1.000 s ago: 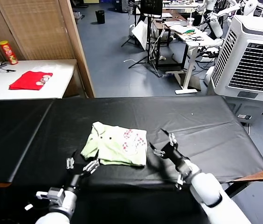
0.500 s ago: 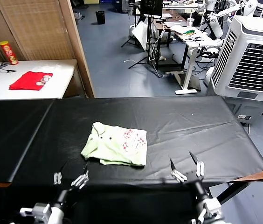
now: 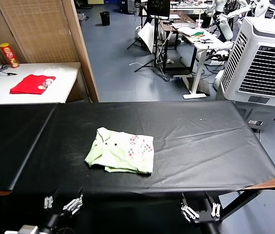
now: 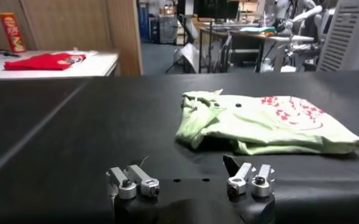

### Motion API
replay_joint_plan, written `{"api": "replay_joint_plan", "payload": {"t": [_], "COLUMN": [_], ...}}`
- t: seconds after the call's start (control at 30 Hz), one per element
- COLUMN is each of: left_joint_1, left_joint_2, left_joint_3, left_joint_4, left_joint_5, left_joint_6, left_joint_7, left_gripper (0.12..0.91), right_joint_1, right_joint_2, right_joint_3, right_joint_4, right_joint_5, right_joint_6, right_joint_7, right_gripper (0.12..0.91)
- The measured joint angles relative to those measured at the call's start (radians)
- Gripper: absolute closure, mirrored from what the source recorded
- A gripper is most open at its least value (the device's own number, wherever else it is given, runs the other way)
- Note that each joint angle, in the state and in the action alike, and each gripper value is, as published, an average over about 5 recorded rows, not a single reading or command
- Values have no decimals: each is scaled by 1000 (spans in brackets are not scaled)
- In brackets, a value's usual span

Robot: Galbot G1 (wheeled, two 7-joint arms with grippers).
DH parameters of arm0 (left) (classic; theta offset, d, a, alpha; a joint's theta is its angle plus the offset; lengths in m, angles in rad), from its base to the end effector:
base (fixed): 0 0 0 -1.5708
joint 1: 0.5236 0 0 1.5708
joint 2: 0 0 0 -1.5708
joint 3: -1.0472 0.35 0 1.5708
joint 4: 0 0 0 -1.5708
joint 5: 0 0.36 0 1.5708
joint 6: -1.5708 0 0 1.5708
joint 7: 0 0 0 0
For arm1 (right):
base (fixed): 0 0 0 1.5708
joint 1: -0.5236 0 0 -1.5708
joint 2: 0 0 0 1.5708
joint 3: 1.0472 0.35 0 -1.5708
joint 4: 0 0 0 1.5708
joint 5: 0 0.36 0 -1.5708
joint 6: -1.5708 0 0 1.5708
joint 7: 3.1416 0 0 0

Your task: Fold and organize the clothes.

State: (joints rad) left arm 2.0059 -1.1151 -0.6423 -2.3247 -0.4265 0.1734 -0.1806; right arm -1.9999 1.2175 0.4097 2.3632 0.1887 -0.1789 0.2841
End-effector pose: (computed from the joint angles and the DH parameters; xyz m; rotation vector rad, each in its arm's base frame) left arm 0.0848 0.0735 -0.2589 -0.0675 -2.7437 -0.0268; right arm 0.0658 -0.0055 -0.2614 0.0675 -2.7563 0.0535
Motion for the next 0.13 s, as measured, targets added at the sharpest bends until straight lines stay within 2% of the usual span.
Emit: {"api": "replay_joint_plan", "payload": {"t": [0.13], "left_joint_1": [3], "left_joint_2": [-1], "left_joint_3": [-3], "left_joint_4": [-3], "left_joint_5": [-2], "left_joint_6": [1], "left_joint_7": [0], "left_gripper": [232], "right_joint_1": [-17], "right_joint_2": [2], "right_joint_3": [-2], "right_joint_4": [16], "right_joint_5": [0], "right_joint_6": [-7], "right_joint_7": [2], "right_gripper": [227]}}
